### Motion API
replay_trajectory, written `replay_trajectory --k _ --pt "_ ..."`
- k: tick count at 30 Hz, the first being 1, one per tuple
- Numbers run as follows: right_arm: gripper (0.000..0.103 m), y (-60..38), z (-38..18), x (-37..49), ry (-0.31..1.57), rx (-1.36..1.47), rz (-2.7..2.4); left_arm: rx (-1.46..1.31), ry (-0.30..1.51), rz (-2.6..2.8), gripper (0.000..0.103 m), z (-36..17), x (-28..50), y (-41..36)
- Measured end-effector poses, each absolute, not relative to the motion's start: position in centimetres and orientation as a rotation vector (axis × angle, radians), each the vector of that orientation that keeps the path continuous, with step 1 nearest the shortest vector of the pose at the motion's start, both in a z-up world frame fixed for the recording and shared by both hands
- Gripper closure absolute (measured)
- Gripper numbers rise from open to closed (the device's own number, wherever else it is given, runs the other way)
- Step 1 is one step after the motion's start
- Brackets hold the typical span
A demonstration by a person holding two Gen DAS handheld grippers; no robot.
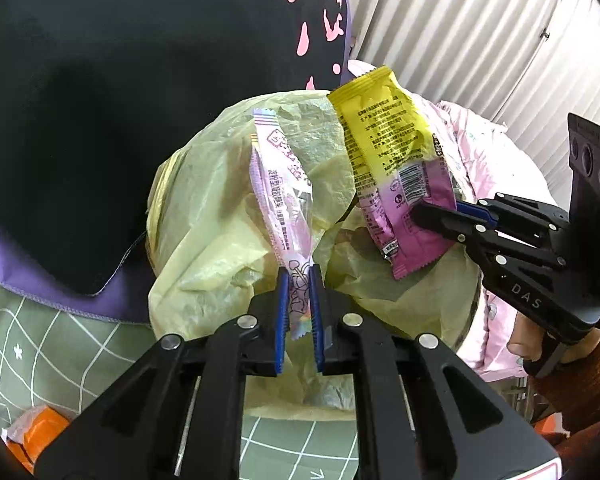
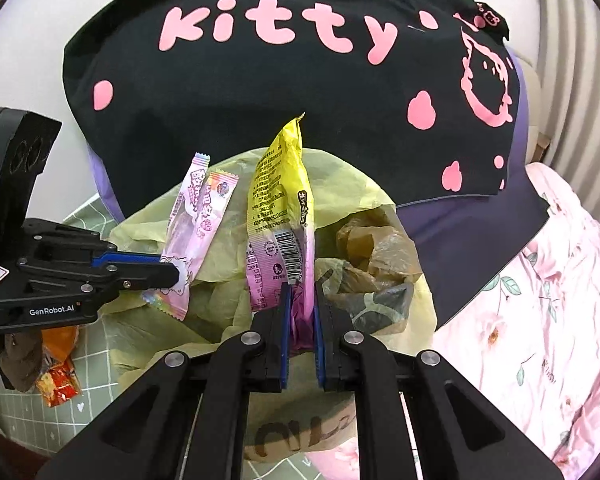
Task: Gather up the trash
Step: 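Open both grippers to drop the wrappers into the yellow bag, then grasp the yellow chip bag with the left gripper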
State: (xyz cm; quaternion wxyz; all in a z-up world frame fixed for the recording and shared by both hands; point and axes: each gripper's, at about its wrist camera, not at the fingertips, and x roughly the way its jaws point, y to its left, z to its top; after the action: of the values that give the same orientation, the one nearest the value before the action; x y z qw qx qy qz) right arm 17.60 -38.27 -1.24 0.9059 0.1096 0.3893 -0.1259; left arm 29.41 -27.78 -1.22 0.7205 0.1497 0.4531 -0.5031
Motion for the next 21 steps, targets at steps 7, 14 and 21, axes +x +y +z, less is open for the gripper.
replay_trajectory --k 7,14,21 --pt "0.082 -38.2 -0.9 17.0 0.765 0.253 -0.283 0.226 1.009 -1.129 0.081 -0.4 29.3 -25.7" --pt "0.067 -37.2 -0.5 16.3 0.742 0.220 -0.282 0.155 0.920 -1.096 0.068 1.9 28.0 -23.0" --pt "0.067 -35.1 1.2 15.9 0.676 0.200 -0.250 0.098 0.742 -0.863 0.064 4.1 26.8 -16.1"
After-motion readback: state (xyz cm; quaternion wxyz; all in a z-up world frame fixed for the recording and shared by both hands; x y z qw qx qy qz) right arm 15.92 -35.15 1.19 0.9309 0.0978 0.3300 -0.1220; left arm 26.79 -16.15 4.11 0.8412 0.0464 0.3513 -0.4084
